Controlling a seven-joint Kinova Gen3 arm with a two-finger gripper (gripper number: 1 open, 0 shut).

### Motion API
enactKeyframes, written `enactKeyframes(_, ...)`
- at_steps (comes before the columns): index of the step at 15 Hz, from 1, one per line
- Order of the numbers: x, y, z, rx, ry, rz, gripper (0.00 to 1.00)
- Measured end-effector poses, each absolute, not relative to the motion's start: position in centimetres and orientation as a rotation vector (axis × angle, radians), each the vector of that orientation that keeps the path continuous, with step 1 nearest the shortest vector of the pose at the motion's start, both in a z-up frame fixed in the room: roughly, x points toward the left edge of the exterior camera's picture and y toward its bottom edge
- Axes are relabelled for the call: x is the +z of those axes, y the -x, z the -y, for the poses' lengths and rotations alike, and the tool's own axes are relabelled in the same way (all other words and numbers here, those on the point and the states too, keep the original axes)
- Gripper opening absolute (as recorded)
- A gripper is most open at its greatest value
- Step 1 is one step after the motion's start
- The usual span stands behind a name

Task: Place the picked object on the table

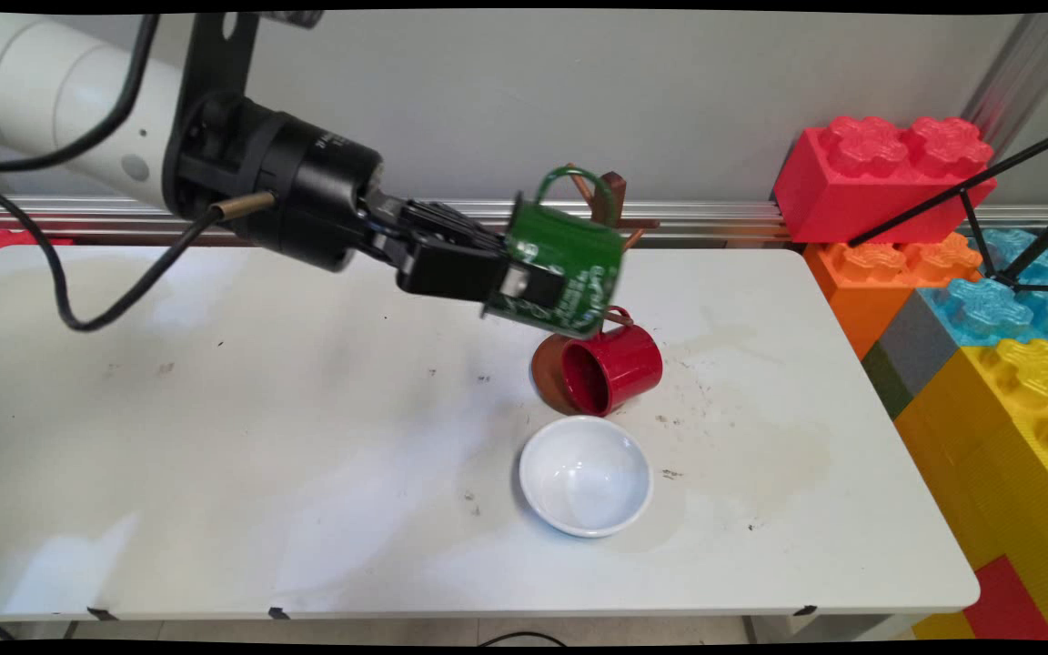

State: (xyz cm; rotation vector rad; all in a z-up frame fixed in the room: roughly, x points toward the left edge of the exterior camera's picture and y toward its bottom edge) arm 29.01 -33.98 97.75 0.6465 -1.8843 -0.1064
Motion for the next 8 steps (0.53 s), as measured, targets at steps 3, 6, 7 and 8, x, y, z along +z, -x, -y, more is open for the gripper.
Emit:
enactKeyframes(3,98.1,-31.1,35.3,-0.027,-0.65,1.965,0.0)
enactKeyframes(6,98.4,-32.8,36.0,0.032,-0.646,2.042,0.0)
enactKeyframes(7,98.5,-33.4,36.2,0.05,-0.642,2.073,0.0)
enactKeyframes(8,98.5,-34.1,36.4,0.07,-0.635,2.109,0.0)
